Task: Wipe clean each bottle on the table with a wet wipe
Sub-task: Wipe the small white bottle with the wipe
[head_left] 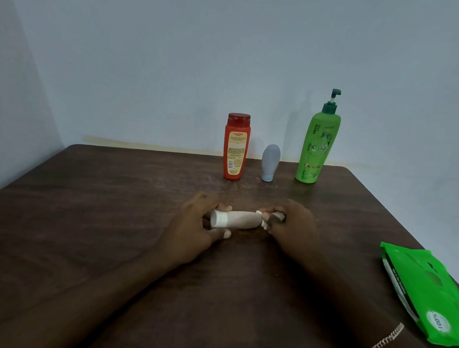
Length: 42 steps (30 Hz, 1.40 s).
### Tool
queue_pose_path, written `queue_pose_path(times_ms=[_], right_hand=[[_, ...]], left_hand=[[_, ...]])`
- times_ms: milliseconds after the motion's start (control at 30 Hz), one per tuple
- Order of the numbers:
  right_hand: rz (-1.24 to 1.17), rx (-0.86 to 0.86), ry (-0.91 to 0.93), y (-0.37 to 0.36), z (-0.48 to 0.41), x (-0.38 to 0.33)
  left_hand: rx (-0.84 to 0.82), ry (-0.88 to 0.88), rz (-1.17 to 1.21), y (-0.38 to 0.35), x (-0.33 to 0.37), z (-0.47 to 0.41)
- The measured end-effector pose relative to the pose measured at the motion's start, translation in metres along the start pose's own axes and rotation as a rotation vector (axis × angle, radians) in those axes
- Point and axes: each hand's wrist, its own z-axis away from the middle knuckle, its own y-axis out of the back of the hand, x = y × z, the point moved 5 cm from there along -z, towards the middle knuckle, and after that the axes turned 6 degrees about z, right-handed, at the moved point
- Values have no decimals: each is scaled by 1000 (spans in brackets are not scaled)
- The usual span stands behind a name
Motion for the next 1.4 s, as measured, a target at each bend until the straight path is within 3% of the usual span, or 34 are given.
queue_pose_path(times_ms=[233, 733, 1067, 1133, 1300, 1400], right_hand=[[-12, -21, -18, -3, 0, -1], [-108, -35, -64, -6, 1, 2], [53, -116, -110, -21, 4, -7], [110, -100, -84, -25, 6, -17], [187, -255, 194, -41, 25, -58], [147, -212, 173, -31, 19, -52]], left_hand=[[0, 35, 107, 3, -4, -3], [-95, 76, -197, -1, -8, -5], [-109, 103, -165, 0, -6, -6], [-97, 91, -156, -1, -5, -5], [-87, 106, -128, 0, -1, -4], [-104, 95, -123, 1, 1, -3]])
